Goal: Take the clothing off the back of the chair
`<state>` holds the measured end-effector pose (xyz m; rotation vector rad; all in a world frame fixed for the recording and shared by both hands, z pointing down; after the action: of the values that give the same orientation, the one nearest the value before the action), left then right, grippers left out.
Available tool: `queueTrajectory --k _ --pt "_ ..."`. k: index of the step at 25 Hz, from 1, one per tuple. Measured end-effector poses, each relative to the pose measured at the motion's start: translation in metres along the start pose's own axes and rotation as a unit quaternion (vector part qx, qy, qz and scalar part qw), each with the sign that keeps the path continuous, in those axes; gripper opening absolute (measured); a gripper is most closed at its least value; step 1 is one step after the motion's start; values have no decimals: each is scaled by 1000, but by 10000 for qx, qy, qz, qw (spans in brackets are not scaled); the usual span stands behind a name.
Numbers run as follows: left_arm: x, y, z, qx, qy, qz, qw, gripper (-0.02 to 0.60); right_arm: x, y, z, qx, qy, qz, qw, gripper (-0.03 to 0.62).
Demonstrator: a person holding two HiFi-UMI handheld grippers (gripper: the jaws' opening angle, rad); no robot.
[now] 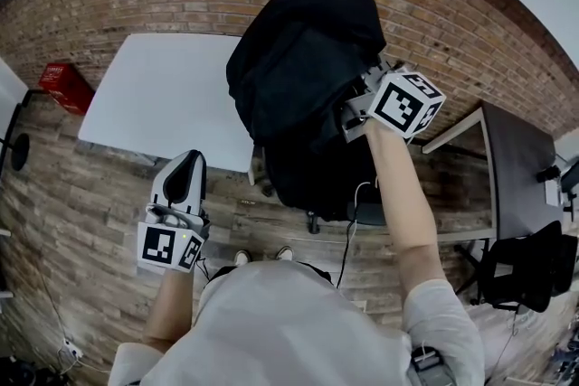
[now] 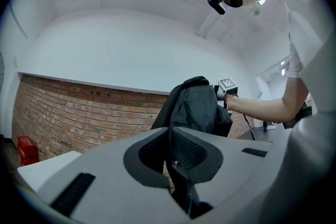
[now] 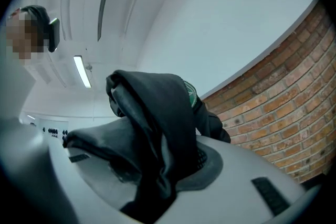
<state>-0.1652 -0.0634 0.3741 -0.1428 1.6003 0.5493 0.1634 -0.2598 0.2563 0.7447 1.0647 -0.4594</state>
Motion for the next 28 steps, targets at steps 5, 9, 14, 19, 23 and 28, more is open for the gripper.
queueTrajectory --k 5,9,14,19,23,28 --pt "-1 5 -1 -18 42 58 10000 38 32 -1 -25 379 97 352 9986 129" --pt "3 6 2 -72 42 140 9999 38 52 -1 -37 463 153 552 9973 130" --pt "6 9 0 -83 59 184 9998 38 67 1 -54 441 563 593 9957 132" --pt "5 12 -2 -141 108 184 9997 38 82 13 -65 368 807 844 9925 132" --pt "2 14 -2 -213 175 135 9995 38 84 28 -61 122 820 928 9922 133" --pt "-1 11 -2 -320 226 96 9992 38 91 48 -54 -171 935 954 9909 133"
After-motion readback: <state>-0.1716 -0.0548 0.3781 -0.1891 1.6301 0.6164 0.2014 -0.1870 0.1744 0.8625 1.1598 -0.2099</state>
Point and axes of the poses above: the fingertips, and each gripper's own axes: y backward along the fingers, z to its right, x out of its top, the point moved 10 cm from there along y, backward along the fingers, and after that the axes turned 10 degrees about z, right-handed, at the moved point
